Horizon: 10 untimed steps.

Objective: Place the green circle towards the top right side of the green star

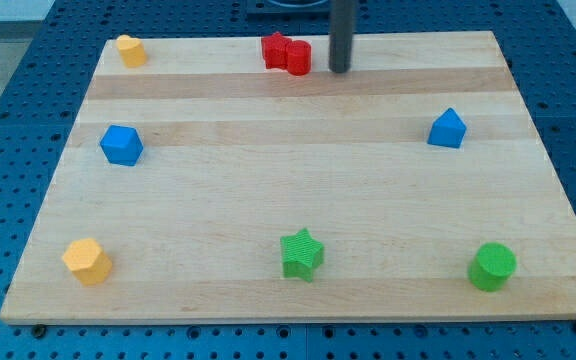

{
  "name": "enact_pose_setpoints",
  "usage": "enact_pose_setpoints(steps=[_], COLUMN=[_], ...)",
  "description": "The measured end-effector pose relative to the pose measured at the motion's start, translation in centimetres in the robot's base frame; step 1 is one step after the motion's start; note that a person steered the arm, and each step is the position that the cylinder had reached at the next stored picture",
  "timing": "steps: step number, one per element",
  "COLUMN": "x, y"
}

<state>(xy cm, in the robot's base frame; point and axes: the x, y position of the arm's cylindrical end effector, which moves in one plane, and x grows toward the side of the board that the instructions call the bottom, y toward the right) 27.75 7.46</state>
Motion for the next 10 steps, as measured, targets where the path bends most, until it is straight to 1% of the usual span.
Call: enact_pose_setpoints(steps=[1, 2, 3, 4, 5, 6, 7, 9, 10], x=[5.5, 11.9, 16.5, 20.3, 23.1, 27.9, 32.6, 33.2, 33.7], y=[-1.1, -0.5, 4.7, 12.7, 21.9, 22.9, 19.6, 7.5, 9.4])
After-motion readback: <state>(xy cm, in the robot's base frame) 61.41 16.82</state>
